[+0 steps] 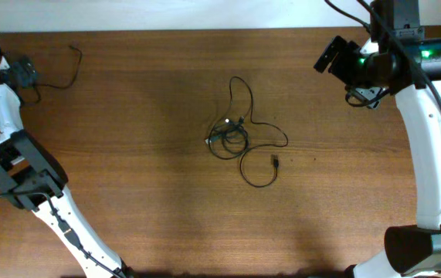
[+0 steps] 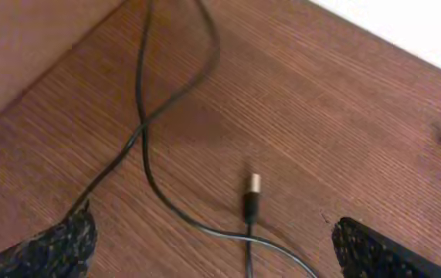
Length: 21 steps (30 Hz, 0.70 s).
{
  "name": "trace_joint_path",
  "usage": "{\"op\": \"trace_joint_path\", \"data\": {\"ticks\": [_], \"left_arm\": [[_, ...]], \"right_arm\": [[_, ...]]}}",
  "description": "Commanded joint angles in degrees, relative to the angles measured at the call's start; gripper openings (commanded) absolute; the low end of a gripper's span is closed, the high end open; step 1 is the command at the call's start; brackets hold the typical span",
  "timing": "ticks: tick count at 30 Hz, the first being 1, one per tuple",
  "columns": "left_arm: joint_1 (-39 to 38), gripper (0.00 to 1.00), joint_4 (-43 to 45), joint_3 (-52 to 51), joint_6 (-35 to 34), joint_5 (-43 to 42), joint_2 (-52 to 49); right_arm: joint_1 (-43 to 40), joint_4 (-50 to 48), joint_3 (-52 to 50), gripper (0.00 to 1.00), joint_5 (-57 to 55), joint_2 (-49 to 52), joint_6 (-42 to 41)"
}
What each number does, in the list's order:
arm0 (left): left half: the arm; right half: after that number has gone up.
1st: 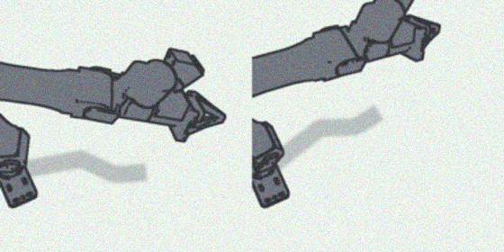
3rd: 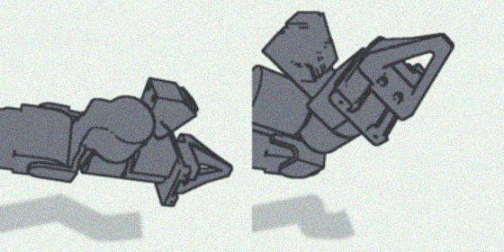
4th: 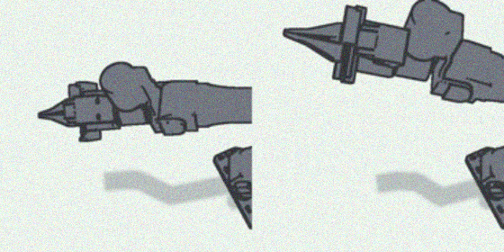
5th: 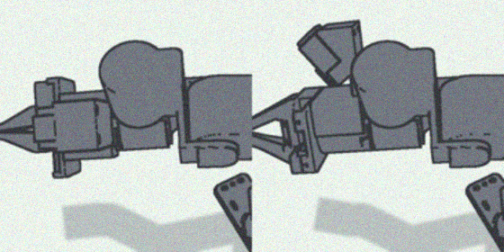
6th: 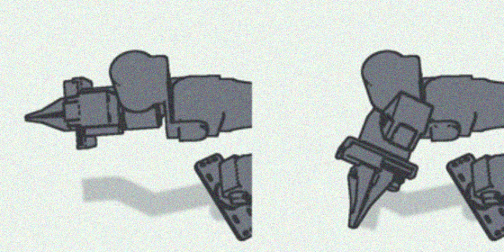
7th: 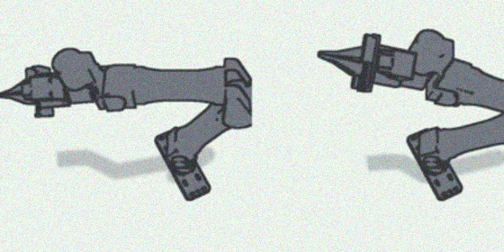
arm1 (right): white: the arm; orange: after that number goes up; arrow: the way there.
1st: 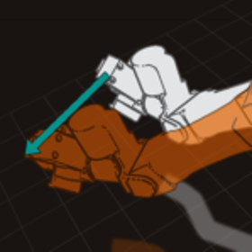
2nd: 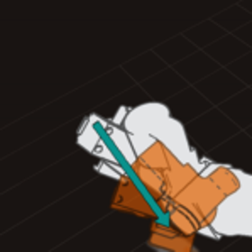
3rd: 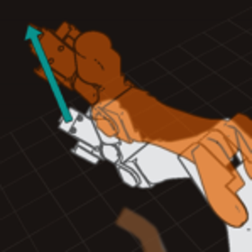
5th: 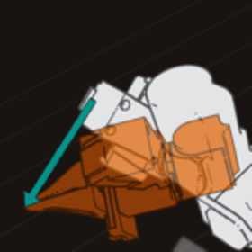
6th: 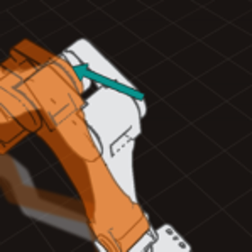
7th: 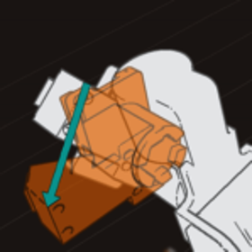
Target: Untangle cables
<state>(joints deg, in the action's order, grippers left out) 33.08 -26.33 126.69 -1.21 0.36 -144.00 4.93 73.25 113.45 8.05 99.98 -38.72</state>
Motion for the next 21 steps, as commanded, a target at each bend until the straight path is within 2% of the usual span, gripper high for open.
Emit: {"op": "trace_joint_path", "data": {"ticks": [1,3,6,9,13,15,18,21], "left_arm": [[0.20,0.99,-1.62,0.66,0.81,-4.44,0.98],[0.20,0.99,-2.49,0.66,0.79,-8.17,1.42],[0.33,0.99,-2.89,0.66,0.79,-5.92,4.68],[0.90,0.99,-10.51,0.63,0.81,7.17,5.60],[1.90,0.99,-19.71,0.63,0.37,15.82,0.96],[2.99,0.99,-21.66,0.63,-1.25,16.13,-0.44],[5.09,0.99,-21.29,0.63,-8.87,14.03,-0.74],[6.75,0.99,-18.18,0.63,-9.03,3.43,-1.79]], "right_arm": [[0.37,0.31,0.33,0.98,0.35,0.68,0.63],[0.37,0.83,0.33,0.98,0.35,0.68,0.87],[0.37,1.55,0.33,0.98,0.35,0.68,1.07],[0.37,1.60,0.33,0.98,0.35,0.68,1.09],[0.37,1.42,0.24,0.98,0.33,0.68,2.56],[0.37,2.03,0.24,0.98,0.33,0.68,2.56],[0.37,2.21,0.24,0.98,0.33,0.68,2.78],[0.37,2.14,0.24,0.99,0.31,0.68,2.78]]}}
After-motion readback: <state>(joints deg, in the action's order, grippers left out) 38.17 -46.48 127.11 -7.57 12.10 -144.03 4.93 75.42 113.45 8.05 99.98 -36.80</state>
